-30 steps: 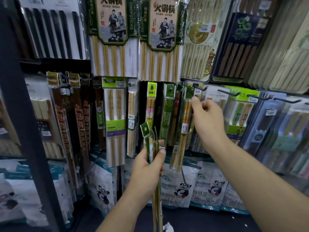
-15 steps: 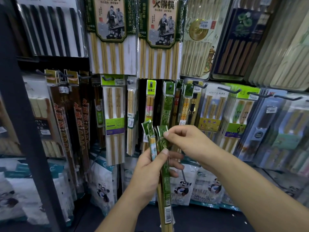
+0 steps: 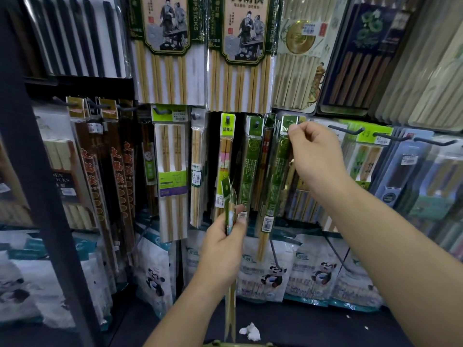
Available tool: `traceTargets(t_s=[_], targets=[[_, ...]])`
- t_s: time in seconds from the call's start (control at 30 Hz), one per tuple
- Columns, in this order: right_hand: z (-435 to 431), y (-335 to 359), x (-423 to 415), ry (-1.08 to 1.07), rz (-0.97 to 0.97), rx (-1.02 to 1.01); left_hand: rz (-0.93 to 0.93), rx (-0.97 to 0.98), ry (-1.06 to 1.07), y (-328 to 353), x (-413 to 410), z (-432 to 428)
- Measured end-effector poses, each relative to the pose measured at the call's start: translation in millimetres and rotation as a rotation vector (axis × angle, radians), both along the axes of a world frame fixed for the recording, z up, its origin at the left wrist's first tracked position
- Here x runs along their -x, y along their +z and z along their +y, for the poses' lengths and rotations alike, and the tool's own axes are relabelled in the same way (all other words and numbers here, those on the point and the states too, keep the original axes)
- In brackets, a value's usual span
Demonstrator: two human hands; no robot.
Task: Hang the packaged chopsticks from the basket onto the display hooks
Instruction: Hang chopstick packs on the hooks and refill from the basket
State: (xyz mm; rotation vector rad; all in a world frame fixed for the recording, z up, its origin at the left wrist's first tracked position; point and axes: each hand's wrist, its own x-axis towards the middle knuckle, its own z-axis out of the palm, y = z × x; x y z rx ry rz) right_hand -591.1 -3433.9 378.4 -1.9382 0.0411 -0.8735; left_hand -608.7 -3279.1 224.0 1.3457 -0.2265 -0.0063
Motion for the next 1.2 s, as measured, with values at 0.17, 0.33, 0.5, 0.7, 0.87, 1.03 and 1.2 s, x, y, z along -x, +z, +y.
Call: traceTargets(t_s=[0.17, 0.33, 0.5, 0.7, 0.87, 1.03, 1.2], targets=[[1, -3, -4, 0.004, 0.018, -0.051, 0.057, 0.091, -0.082, 6, 1, 2], [-2, -7, -8, -0.002, 0.026, -0.084, -0.026, 0.052, -0.155, 11, 8, 3], [-4, -17, -7, -0.109, 0.032, -0.031, -0.117, 0.060, -0.151, 16, 13, 3], [12, -47, 19, -0.004, 0.097, 0.075, -0.057, 0.189, -0.146, 19, 15, -2], [28, -65, 35, 0.422, 0.341, -0.106, -0.055, 0.216, -0.122, 23, 16, -3], [27, -62, 32, 0.296, 0.217, -0.014, -0.028, 0.236, -0.134, 23, 15, -4], [10, -28, 19, 0.115, -0.051, -0.115, 0.020, 0.255, -0.099, 20, 10, -1]])
